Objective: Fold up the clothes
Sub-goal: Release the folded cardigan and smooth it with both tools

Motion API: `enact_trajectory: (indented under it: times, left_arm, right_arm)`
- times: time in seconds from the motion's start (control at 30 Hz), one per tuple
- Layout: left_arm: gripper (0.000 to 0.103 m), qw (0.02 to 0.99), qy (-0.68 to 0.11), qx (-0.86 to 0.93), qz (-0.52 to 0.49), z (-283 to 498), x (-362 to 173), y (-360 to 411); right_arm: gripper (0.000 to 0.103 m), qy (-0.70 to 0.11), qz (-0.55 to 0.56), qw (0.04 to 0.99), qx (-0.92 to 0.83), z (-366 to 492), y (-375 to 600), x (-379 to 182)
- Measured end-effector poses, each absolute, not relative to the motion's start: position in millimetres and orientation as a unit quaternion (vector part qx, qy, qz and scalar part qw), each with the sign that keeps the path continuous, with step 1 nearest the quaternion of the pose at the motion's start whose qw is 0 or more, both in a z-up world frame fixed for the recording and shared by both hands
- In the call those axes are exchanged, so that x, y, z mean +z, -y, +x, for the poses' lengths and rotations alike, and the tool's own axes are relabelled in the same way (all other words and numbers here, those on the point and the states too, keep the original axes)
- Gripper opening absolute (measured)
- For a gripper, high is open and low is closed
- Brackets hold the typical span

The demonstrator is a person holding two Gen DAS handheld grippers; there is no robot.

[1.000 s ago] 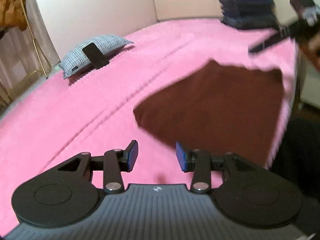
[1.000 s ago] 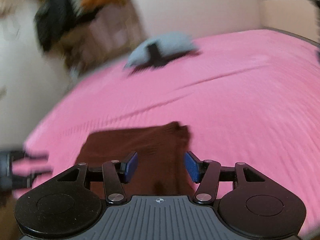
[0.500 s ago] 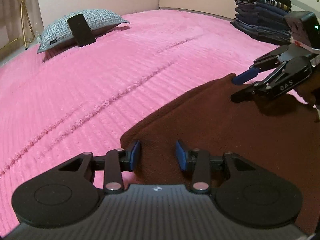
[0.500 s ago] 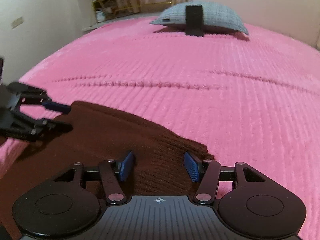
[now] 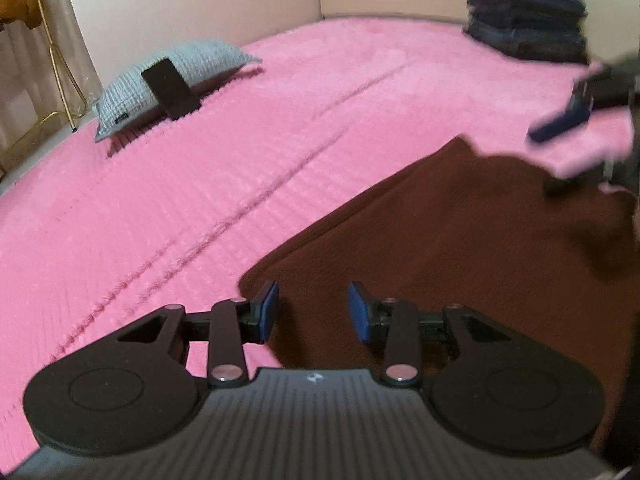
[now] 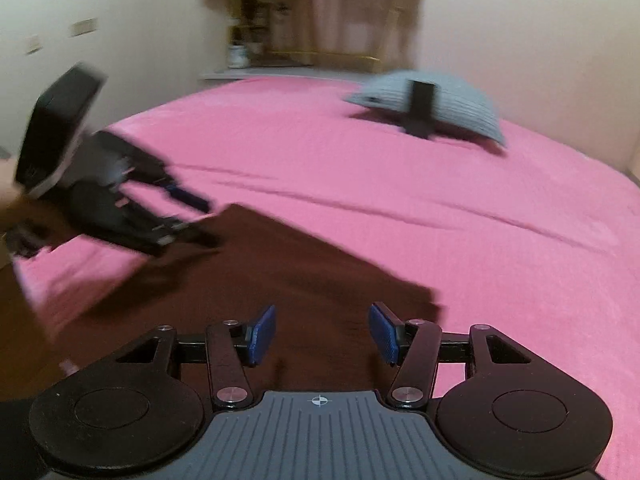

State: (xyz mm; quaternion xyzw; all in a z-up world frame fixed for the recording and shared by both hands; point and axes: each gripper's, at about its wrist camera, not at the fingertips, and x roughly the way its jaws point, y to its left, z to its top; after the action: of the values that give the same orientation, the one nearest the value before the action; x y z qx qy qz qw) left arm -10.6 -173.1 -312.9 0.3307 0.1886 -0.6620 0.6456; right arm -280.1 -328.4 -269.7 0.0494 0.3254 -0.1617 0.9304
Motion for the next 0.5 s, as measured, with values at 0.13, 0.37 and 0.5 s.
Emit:
enact_trajectory:
  times: [0.13, 0.37, 0.5]
  left_arm:
    - [0.035, 0.624, -0.207, -0.672, 0.342, -26.6, -326.8, 154.6]
    - [0.035, 0.636, -0.214, -0.662, 0.335, -26.2, -335.5, 150.1]
    - [0.034, 0.643, -0.195, -0.653, 0.35, -36.4, -327.8, 146.1]
  right_arm:
    - [0.055, -0.347, 0.088, 0.923, -0.142, -291.8, 324.9, -301.6]
    - [0.055, -0.334, 0.111, 0.918, -0.184, -333.1, 332.2, -312.9]
    - [0.055, -0.335, 0.131, 0.909, -0.21, -345.3, 336.9, -309.3]
